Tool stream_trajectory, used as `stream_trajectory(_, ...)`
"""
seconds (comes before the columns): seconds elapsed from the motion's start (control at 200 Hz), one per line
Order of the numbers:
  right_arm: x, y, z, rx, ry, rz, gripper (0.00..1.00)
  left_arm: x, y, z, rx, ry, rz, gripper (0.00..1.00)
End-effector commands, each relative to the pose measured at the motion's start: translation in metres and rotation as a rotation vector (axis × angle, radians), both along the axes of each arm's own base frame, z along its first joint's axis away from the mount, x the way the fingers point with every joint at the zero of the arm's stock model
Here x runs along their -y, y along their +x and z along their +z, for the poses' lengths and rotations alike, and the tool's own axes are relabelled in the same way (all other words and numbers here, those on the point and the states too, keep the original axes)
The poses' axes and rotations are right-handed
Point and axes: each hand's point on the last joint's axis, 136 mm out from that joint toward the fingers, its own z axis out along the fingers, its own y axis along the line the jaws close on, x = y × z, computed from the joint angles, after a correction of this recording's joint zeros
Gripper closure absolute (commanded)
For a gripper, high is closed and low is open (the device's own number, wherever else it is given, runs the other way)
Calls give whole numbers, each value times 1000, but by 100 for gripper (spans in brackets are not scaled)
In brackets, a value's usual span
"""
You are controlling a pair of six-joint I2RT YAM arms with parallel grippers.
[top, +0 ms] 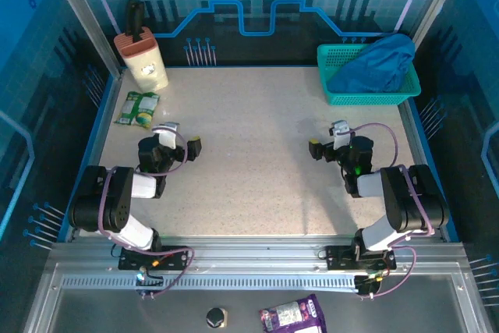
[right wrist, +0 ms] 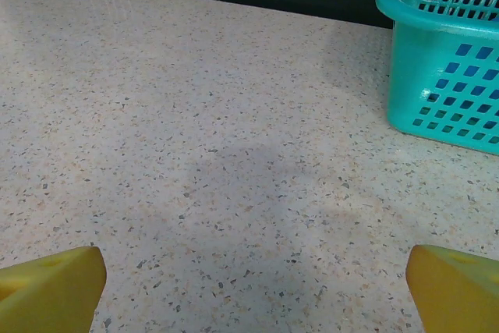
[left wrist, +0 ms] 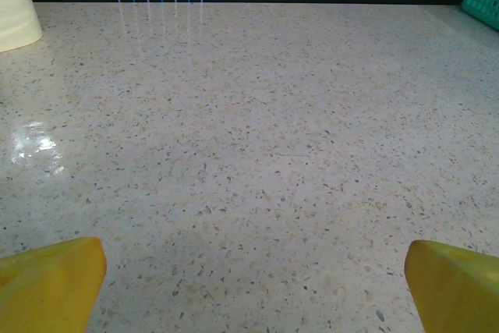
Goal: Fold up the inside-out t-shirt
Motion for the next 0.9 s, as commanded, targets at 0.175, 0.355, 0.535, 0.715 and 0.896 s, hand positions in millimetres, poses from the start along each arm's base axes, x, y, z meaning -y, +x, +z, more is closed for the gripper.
stream_trajectory(0.175, 3, 6, 11, 35, 1, -3, 0, 1, 5, 8, 20, -12, -16, 1)
stream_trajectory(0.355, 3, 6, 10, 32, 2, -4, 0, 1, 5, 7, 17, -15, -15, 1)
stream_trajectory(0.535, 3, 5, 10, 31, 4, -2, 0, 0, 5, 7, 17, -16, -15, 1)
stream_trajectory(0.715, 4, 6, 10, 31, 4, -4, 0, -13, 10, 6, 2, -16, 66, 1)
stream_trajectory(0.896, 11, 10, 9, 11, 18, -41, 0, -13, 10, 6, -2, -16, 72, 1)
